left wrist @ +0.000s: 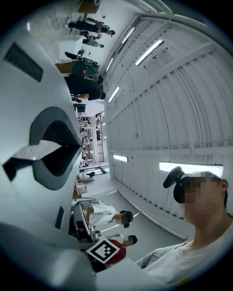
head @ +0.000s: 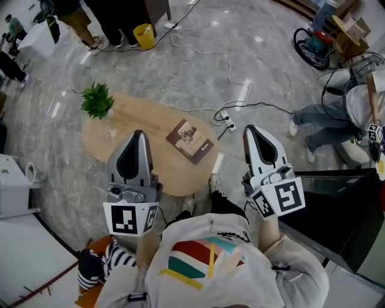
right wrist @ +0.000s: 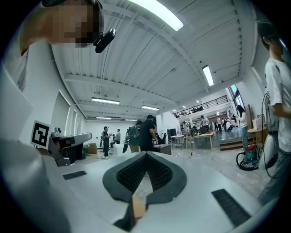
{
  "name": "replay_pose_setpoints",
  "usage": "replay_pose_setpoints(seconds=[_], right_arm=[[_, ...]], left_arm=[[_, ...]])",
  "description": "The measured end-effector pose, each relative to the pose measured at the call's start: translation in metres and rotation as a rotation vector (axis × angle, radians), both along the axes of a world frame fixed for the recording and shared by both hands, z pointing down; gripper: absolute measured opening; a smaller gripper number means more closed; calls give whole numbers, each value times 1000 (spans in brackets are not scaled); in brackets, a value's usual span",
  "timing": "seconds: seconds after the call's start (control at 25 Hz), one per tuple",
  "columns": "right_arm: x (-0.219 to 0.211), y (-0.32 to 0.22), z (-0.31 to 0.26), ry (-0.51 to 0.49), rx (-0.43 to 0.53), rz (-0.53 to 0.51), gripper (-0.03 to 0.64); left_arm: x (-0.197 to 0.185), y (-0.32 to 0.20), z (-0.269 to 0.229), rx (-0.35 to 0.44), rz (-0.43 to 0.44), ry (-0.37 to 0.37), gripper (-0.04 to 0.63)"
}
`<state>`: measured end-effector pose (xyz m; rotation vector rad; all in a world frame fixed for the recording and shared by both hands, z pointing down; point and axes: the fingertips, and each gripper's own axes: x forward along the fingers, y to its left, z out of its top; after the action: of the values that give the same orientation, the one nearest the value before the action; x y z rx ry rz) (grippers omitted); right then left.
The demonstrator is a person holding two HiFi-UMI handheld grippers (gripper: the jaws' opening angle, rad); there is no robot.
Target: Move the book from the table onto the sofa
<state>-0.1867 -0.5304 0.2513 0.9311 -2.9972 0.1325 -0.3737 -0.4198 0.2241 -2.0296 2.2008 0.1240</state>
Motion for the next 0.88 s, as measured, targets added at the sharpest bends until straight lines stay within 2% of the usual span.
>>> replay_pose_setpoints(seconds=[0.28, 0.48, 0.6, 0.76, 0.88], right_arm=[[15, -78, 32, -8, -47, -25, 14], [9, -111, 85, 13, -128, -73, 14], [4, -120, 139, 60, -179, -62, 14], [-9, -121, 228, 105, -239, -62, 14], [-24, -122, 297, 119, -284, -82, 14]], left_arm=[[28, -83, 54, -148, -6, 22, 8], [33, -121, 117, -255, -15, 58, 7], [33, -138, 195, -380, 23, 97, 8], [27, -156, 326, -554, 62, 178, 8], [21, -169, 412, -668, 76, 203, 8]])
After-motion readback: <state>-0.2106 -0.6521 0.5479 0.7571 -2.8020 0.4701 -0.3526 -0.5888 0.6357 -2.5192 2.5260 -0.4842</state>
